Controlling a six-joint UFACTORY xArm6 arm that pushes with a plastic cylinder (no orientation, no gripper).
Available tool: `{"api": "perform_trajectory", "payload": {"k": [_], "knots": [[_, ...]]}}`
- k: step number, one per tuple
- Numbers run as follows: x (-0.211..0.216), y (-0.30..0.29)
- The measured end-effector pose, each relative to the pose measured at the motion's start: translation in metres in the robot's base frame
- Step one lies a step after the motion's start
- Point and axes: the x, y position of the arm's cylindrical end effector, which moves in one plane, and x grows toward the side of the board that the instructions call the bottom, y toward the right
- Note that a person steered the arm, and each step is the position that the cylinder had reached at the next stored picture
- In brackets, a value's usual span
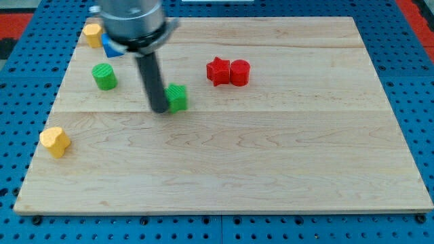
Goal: Move green circle towards the center
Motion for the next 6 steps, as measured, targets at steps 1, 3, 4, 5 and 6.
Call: {"api": "perform_trajectory", "payload": {"k": [1, 3, 4, 5, 6], "knots": [[-0.011, 0.035], [-0.012, -0.224], [-0.018, -0.187], [-0.034, -0.144], [-0.055, -0.198]]}}
